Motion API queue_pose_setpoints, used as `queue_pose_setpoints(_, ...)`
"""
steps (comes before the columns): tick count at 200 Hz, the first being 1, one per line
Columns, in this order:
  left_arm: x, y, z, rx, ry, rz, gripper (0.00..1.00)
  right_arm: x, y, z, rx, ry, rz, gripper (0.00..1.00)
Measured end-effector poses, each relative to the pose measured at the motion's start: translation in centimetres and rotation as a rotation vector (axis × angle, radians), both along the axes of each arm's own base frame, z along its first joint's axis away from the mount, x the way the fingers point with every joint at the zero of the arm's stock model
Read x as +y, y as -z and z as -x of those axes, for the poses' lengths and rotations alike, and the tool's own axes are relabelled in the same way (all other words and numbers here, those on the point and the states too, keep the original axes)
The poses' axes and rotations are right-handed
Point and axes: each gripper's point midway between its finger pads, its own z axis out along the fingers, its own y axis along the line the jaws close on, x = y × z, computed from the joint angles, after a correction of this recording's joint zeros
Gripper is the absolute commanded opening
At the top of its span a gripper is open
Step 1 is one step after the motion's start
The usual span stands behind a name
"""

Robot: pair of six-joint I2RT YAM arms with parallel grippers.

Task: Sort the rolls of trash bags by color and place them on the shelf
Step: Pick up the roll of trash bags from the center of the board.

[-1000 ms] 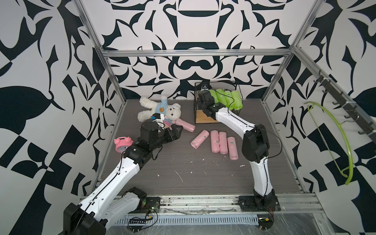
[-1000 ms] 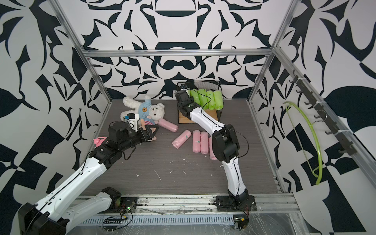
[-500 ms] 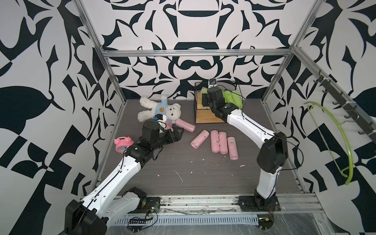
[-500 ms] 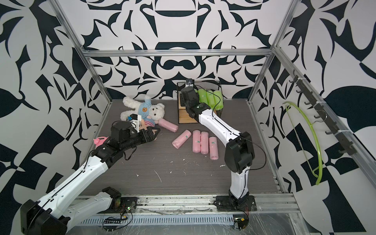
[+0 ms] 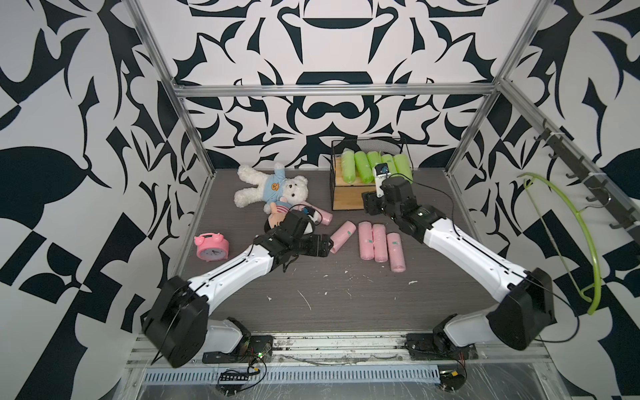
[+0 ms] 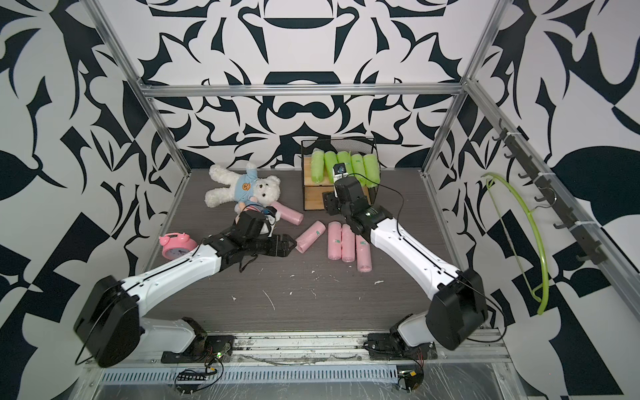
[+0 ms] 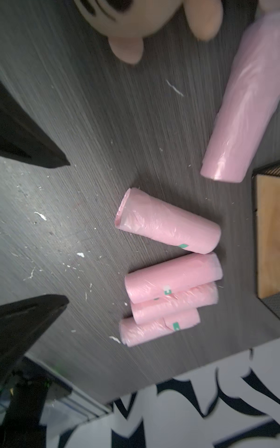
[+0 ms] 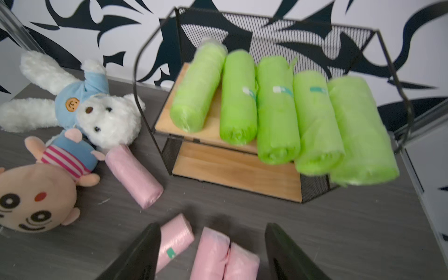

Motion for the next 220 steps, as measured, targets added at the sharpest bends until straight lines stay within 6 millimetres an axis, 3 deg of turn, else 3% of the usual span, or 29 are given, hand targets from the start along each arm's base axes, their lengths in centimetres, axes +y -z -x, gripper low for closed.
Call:
queue_pose_setpoints(23, -2.5, 1.4, -1.2, -0.039, 0.085, -0.099, 0.89, -3.0, 2.7, 2.4, 0.063, 0.032, -0.008, 0.95)
queue_pose_setpoints(60, -5.5, 3.1, -4.4, -0.093, 0.159, -0.222, 0.88, -6.8, 5.5, 5.1, 0.128, 0.089, -0.021, 1.00)
queue_pose_setpoints(109, -6.6, 4.5, -6.9, -0.122, 0.192, -0.330, 0.88, -8.6, 9.1, 6.0, 0.223, 0.131, -0.059, 0.98)
queue_pose_setpoints(142, -6.7, 4.6, -6.8, -0.113, 0.193, -0.332, 0.88, -9.3, 12.8, 5.9, 0.335, 0.178, -0.073, 0.94)
queue_pose_setpoints(172, -6.7, 4.4, -6.2, -0.097, 0.183, -0.317, 0.88, -9.9, 16.3, 7.3, 0.446, 0.213, -0.069, 0.85)
queue_pose_setpoints(190, -6.5, 3.9, -5.4, -0.087, 0.177, -0.296, 0.88, -10.2, 16.9, 8.2, 0.487, 0.234, -0.071, 0.82)
queue_pose_setpoints(220, -6.1, 2.4, -4.0, -0.075, 0.168, -0.234, 0.88, -10.4, 16.4, 9.0, 0.489, 0.257, -0.096, 0.78)
